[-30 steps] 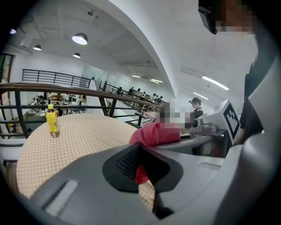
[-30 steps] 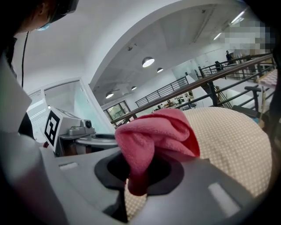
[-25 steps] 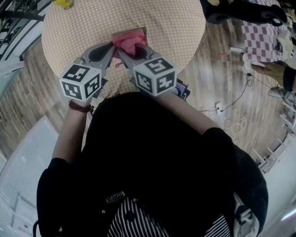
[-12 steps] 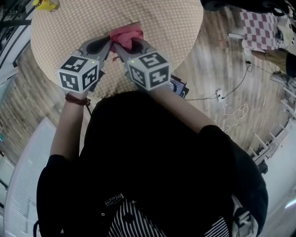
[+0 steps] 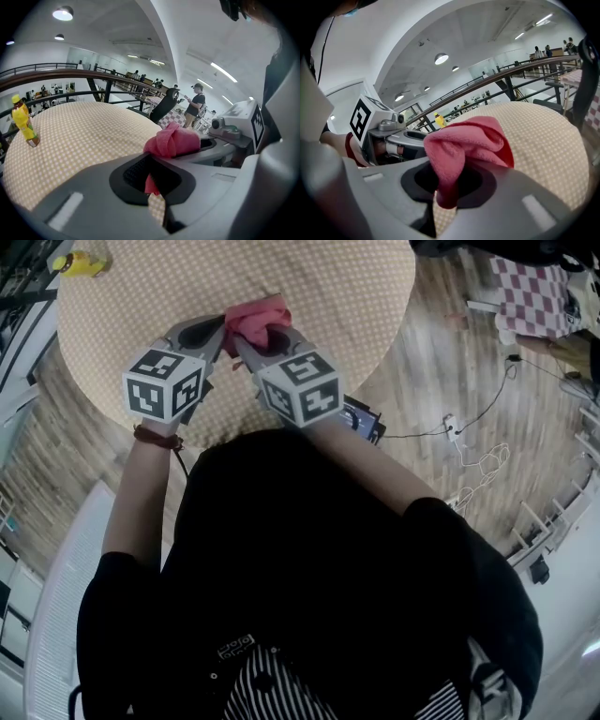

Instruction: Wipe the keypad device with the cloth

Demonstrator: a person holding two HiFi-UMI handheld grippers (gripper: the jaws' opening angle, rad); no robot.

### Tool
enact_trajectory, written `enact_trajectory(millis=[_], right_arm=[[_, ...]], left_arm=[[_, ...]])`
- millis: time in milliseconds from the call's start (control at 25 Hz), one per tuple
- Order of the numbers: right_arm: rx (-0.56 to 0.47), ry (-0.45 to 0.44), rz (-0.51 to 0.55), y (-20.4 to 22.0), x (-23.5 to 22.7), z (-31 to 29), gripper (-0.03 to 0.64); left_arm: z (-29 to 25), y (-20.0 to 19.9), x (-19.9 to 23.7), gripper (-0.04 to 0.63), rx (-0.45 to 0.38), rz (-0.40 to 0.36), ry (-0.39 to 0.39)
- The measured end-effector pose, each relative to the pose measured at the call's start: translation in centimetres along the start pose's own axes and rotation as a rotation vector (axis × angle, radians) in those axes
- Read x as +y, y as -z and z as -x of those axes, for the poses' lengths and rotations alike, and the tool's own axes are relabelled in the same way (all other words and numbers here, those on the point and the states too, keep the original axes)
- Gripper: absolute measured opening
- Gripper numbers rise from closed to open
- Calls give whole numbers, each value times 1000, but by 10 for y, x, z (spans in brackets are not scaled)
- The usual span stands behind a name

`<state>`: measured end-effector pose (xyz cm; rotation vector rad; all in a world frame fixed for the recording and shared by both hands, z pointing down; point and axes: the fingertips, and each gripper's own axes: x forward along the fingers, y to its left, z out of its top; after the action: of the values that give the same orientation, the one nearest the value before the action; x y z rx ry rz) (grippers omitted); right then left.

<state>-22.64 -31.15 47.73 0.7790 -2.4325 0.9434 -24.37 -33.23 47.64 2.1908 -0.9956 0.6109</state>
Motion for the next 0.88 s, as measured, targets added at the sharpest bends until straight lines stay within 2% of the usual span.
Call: enact_trajectory(millis=[320,560,880], right_arm=[[56,7,-11,16,-25,-18,72],[110,-9,-7,34,-29,-30,72],[131,-43,40,42,-16,-50,72]], left_arm=[[-34,19,18,-11,83,2,19],[-52,41,29,-11,189,-4,6],[-52,64,48,-11,182,92,-30]])
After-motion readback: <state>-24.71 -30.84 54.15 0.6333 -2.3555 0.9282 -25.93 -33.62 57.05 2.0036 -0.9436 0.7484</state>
